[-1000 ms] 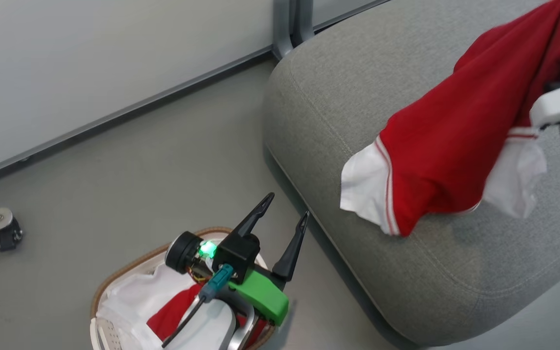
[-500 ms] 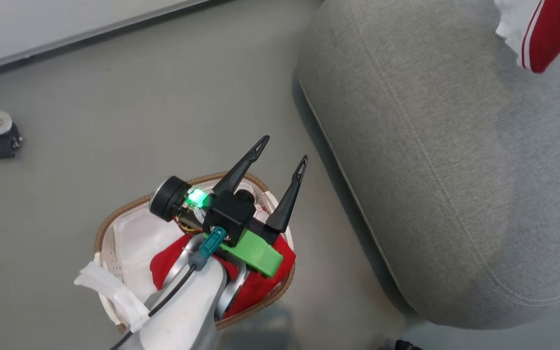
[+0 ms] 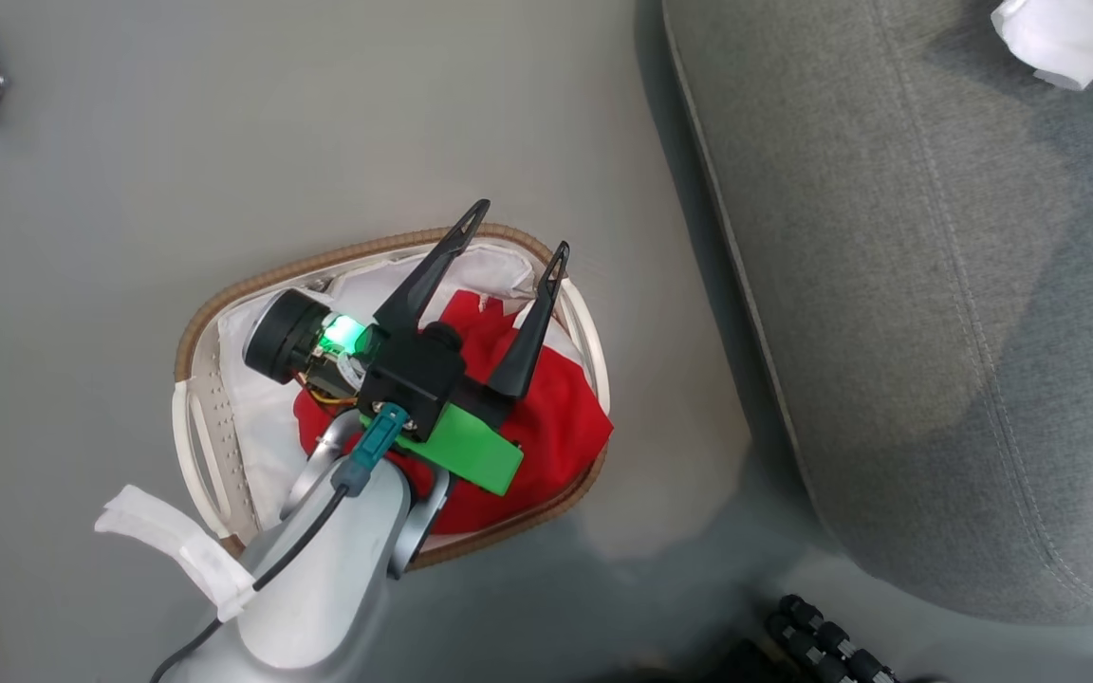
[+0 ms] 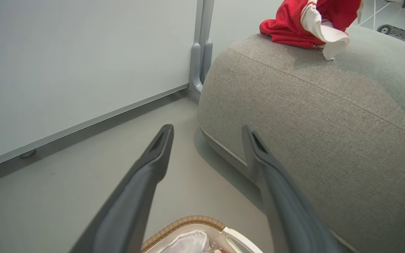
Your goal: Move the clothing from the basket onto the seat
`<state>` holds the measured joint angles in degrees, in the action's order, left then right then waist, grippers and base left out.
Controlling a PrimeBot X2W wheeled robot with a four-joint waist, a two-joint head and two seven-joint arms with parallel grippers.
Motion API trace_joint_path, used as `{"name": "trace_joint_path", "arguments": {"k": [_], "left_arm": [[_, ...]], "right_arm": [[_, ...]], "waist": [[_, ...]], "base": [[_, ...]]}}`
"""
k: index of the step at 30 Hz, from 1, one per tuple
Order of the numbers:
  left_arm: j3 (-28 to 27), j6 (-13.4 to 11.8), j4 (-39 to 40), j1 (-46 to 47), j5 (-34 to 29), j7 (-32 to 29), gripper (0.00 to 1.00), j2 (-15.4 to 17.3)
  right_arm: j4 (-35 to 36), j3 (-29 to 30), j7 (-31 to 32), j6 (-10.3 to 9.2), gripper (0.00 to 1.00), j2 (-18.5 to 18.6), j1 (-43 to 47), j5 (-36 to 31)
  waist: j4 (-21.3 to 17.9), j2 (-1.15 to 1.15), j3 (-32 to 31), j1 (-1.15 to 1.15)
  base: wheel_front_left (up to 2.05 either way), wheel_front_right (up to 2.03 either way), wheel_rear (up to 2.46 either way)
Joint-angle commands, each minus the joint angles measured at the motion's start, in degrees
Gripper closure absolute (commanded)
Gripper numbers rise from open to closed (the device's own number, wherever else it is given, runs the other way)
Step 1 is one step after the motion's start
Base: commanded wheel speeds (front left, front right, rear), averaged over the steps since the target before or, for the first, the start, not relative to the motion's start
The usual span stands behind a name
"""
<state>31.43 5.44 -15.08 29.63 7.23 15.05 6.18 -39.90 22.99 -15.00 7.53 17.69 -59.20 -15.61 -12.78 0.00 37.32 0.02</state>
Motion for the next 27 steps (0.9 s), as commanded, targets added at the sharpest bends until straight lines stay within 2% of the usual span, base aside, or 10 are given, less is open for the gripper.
{"name": "trace_joint_path", "arguments": {"k": [1, 6, 7, 9, 10, 20, 27], "left_arm": [[-0.3, -0.4, 0.3, 1.0, -0.3, 0.2, 0.0, 0.5], [-0.7, -0.3, 0.1, 0.3, 0.3, 0.2, 0.0, 0.9], [-0.9, -0.3, -0.3, 0.0, 0.7, 0.2, 0.0, 0.8], [-1.0, -0.2, -0.7, -0.4, 1.0, 0.2, 0.0, 0.5], [-1.1, -0.1, -0.9, -0.7, 1.3, 0.2, 0.0, 0.3], [-3.2, 0.0, -2.6, -5.1, 3.2, 0.2, 0.0, -0.8], [-6.0, 0.0, -3.7, -8.7, 5.2, 0.2, 0.0, -1.7]], "right_arm": [[0.1, 0.7, -0.2, -0.08, 1.0, -0.3, 2.1, 0.8], [0.2, 2.6, -0.3, -0.08, 1.0, -2.0, 7.0, 1.4], [0.2, 3.1, -0.3, -0.08, 0.85, -2.6, 8.0, 2.1], [0.7, 2.8, -0.3, -0.08, 0.05, -3.0, 9.9, 2.8], [1.1, 2.6, -0.3, -0.08, 0.0, -3.0, 11.1, 3.1], [3.6, 0.4, -0.2, -0.08, 0.0, -2.9, 21.6, 5.0], [4.1, -2.3, -0.2, -0.08, 0.0, -2.2, 25.5, 5.2]], "waist": [[0.8, 0.0, 1.9, -0.02], [0.4, 0.0, 1.4, -0.02], [0.3, 0.0, 0.7, -0.02], [0.3, 0.0, -0.4, -0.02], [0.4, 0.0, -1.1, -0.02], [1.0, 0.0, -11.2, -0.02], [2.9, 0.0, -19.7, -0.02]], "base": [[0.0, 0.0, 0.0], [0.0, 0.0, 0.0], [0.0, 0.0, 0.0], [0.0, 0.0, 0.0], [0.0, 0.0, 0.0], [0.0, 0.0, 0.0], [0.0, 0.0, 0.0]]}}
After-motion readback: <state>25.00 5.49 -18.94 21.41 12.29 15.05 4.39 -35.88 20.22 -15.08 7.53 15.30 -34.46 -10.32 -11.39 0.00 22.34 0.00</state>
